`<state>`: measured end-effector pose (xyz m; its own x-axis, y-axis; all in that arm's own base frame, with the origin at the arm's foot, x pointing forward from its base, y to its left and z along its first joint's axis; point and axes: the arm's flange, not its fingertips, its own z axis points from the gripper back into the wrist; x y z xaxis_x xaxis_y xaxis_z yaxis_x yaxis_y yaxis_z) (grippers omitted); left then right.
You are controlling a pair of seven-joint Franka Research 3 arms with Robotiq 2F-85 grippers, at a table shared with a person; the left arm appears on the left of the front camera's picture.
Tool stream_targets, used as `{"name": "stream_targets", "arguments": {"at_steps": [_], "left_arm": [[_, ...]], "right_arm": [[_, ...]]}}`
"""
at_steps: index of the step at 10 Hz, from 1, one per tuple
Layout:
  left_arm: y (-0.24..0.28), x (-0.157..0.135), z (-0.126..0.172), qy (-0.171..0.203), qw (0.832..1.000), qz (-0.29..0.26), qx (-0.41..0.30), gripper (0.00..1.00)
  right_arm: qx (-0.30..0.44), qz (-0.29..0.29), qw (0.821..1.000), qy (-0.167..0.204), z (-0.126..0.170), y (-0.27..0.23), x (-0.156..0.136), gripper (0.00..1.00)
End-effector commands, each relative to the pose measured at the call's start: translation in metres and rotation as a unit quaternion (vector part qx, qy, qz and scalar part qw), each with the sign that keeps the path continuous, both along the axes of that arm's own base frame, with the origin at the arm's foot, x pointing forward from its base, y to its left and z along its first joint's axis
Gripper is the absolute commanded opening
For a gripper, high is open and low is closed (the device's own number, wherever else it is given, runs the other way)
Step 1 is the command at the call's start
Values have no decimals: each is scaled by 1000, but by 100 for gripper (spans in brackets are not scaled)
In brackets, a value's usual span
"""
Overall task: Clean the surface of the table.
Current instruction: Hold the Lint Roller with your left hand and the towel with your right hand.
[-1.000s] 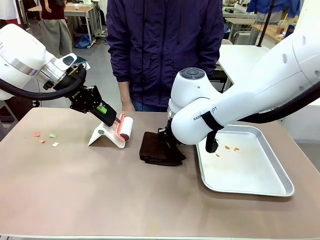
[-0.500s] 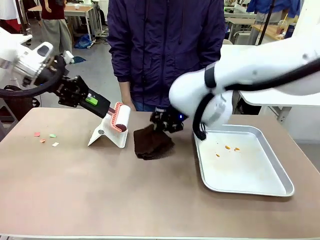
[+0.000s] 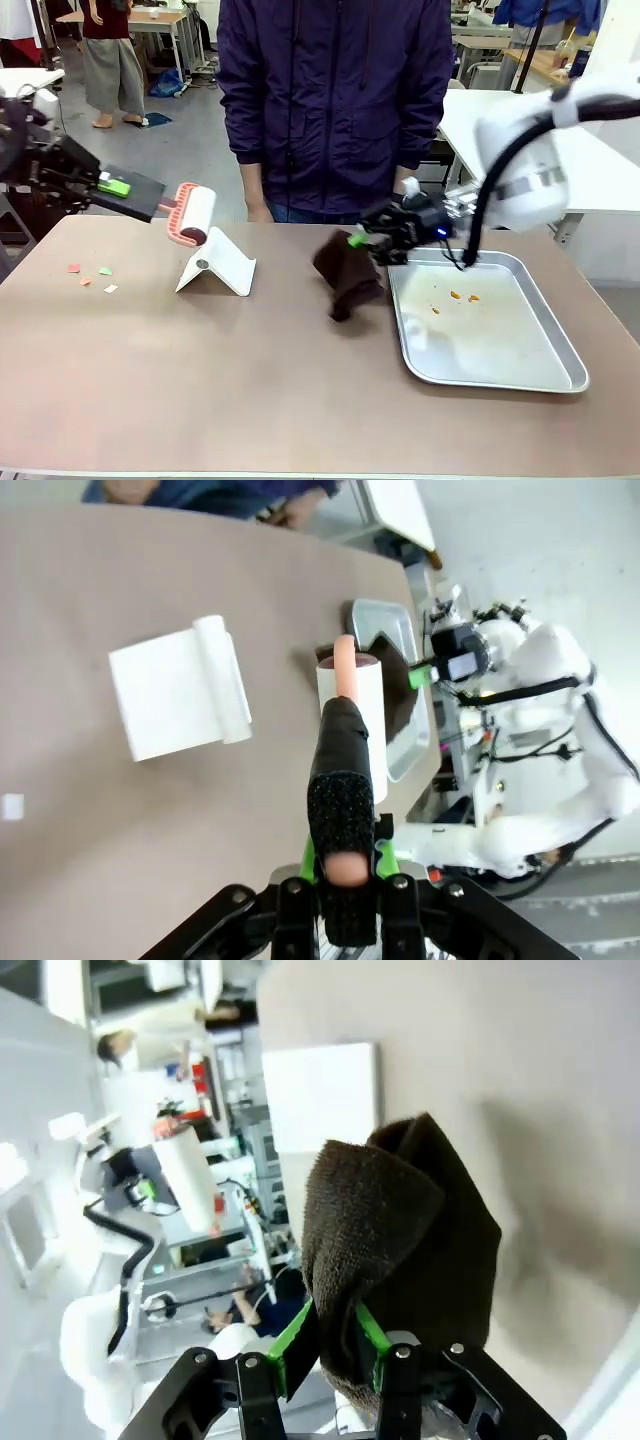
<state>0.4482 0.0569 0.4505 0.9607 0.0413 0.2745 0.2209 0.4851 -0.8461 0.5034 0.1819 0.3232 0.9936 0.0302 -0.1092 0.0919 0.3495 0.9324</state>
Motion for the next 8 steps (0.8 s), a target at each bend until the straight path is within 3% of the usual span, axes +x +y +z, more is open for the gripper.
{"name": "stream_targets", "arguments": {"at_steps": [1, 6, 8], "left_arm": [[22, -8, -7, -17, 998, 33, -54, 0], [88, -28, -18, 9, 992, -22, -128, 0], [121, -52, -23, -2, 983, -80, -166, 0]], "right_arm": [[-15, 38, 999, -8, 16, -24, -39, 0], [89, 106, 990, -35, 39, -75, -104, 0], [164, 47, 985, -31, 54, -98, -131, 0]]}}
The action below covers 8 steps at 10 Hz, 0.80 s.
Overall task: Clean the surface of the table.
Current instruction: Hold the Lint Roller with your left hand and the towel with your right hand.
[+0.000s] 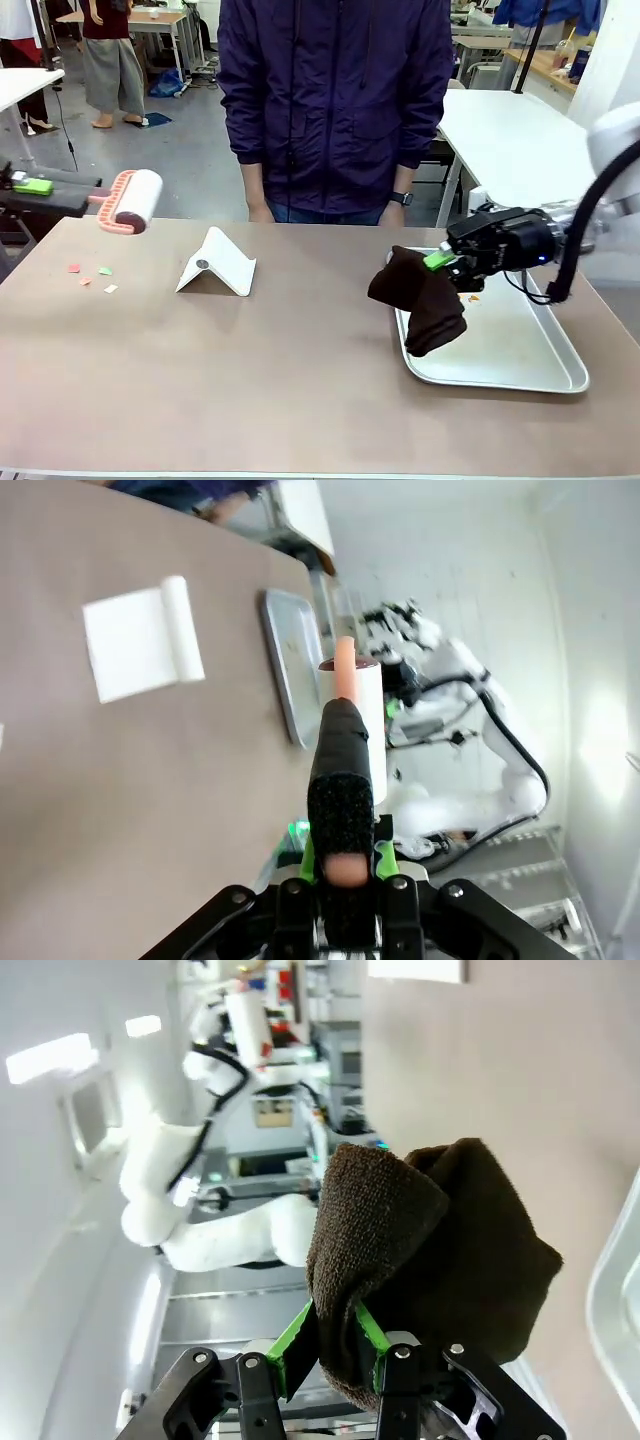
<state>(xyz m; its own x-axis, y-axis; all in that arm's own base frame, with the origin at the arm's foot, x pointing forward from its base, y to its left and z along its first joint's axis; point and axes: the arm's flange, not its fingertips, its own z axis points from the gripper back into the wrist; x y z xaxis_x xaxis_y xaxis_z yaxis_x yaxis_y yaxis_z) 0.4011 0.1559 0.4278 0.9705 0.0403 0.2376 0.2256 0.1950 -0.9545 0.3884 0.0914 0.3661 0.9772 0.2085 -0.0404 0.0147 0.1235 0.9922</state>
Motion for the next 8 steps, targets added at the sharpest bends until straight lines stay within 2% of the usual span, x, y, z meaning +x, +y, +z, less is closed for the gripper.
{"name": "stream_targets", "arguments": {"at_steps": [1, 3, 5, 7, 8], "left_arm": [[36, -18, -4, -18, 998, -62, -17, 0], [56, -51, -17, -49, 994, -91, -35, 0], [55, -73, -33, -60, 994, -79, -47, 0], [52, -78, -42, -43, 997, -46, -35, 0], [48, -72, -45, -20, 1000, -22, 2, 0]], "right_arm": [[71, -61, 995, 13, 14, -19, -27, 0], [98, -129, 986, 19, 11, -56, -46, 0], [129, -207, 970, 21, 6, -97, -58, 0], [147, -259, 954, 19, 1, -116, -59, 0], [137, -279, 950, 27, -4, -116, -54, 0]]}}
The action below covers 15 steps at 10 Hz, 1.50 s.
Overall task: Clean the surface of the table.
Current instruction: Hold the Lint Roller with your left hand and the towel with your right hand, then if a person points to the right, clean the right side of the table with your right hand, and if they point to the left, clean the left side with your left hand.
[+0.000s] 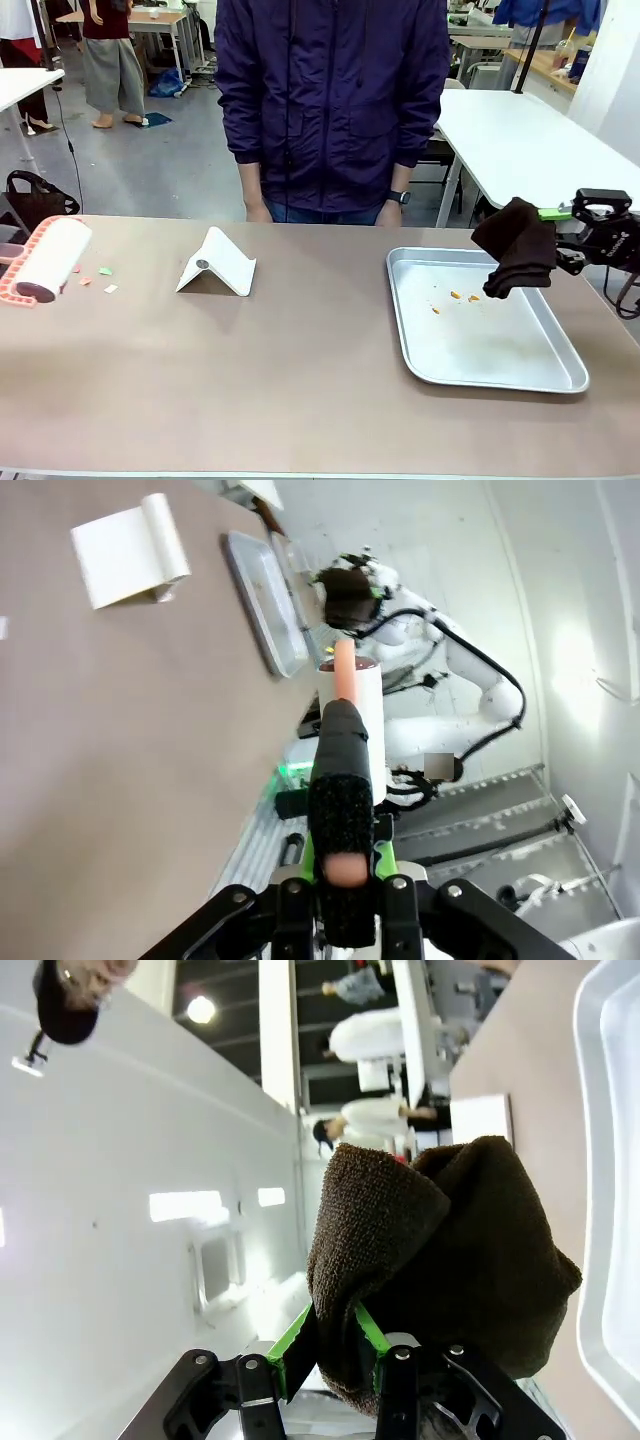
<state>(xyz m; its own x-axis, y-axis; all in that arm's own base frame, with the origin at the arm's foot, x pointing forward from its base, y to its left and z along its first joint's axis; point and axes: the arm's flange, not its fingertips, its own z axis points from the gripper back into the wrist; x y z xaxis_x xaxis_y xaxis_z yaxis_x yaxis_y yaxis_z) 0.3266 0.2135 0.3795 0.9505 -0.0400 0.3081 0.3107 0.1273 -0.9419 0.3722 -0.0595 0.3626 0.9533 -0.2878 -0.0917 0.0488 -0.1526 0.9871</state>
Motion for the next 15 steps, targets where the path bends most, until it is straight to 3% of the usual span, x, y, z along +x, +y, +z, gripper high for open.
{"name": "stream_targets", "arguments": {"at_steps": [1, 2, 15], "left_arm": [[-1, -1, 8, -7, 1000, -16, -17, 0], [-1, -1, 8, -7, 1000, -16, -17, 0], [-1, -1, 8, -7, 1000, -16, -17, 0]], "right_arm": [[-9, -25, 1000, -1, -4, 42, -33, 0], [0, 0, 1000, 0, 0, 0, 0, 0], [0, 0, 1000, 0, 0, 0, 0, 0]]}}
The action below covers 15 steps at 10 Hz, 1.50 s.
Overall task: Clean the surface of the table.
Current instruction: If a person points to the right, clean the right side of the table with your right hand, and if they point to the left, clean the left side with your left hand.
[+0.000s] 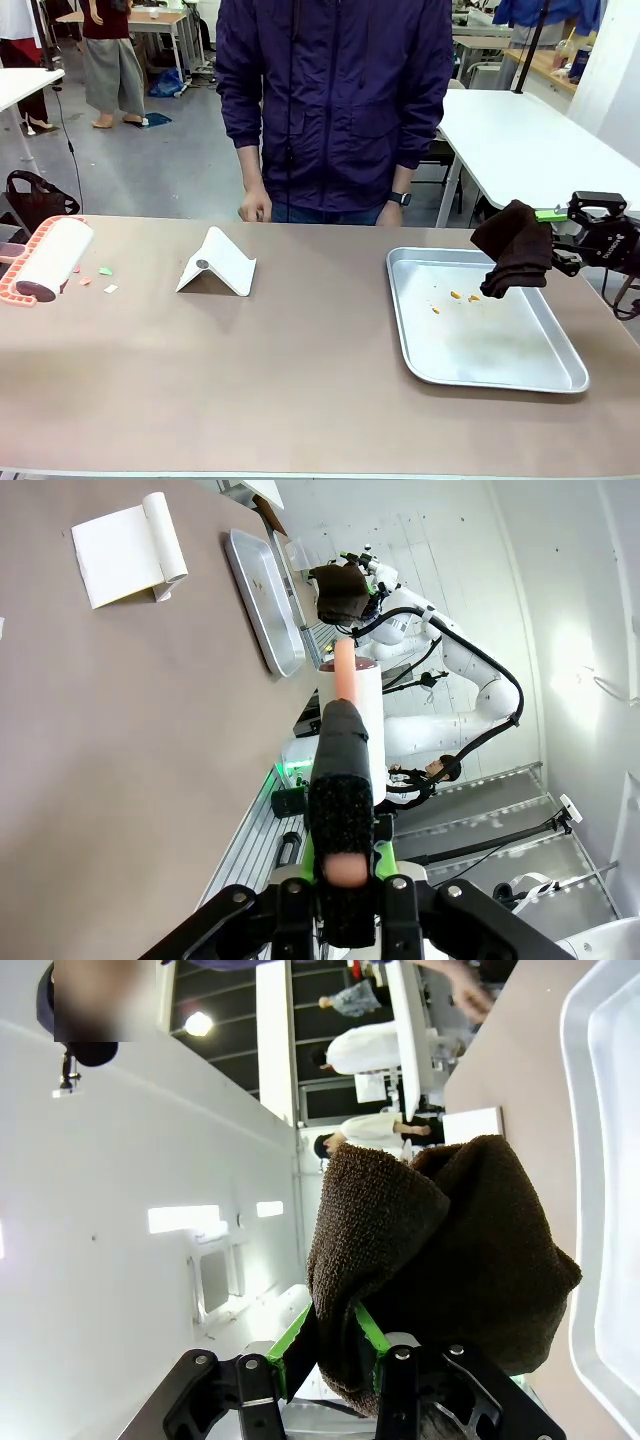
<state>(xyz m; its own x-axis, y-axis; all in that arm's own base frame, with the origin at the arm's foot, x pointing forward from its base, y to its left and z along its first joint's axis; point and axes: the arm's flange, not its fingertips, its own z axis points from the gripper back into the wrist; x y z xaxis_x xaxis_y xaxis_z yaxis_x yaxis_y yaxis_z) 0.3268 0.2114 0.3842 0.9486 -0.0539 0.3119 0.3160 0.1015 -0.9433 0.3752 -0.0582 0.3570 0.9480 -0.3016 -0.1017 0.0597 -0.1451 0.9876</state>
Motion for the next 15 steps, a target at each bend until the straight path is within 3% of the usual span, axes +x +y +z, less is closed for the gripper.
{"name": "stream_targets", "arguments": {"at_steps": [1, 15], "left_arm": [[1, -1, 3, -6, 1000, -5, -7, 0], [1, -1, 3, -6, 1000, -5, -7, 0]], "right_arm": [[4, 7, 1000, -7, 6, -1, -3, 0], [4, 7, 1000, -7, 6, -1, -3, 0]]}}
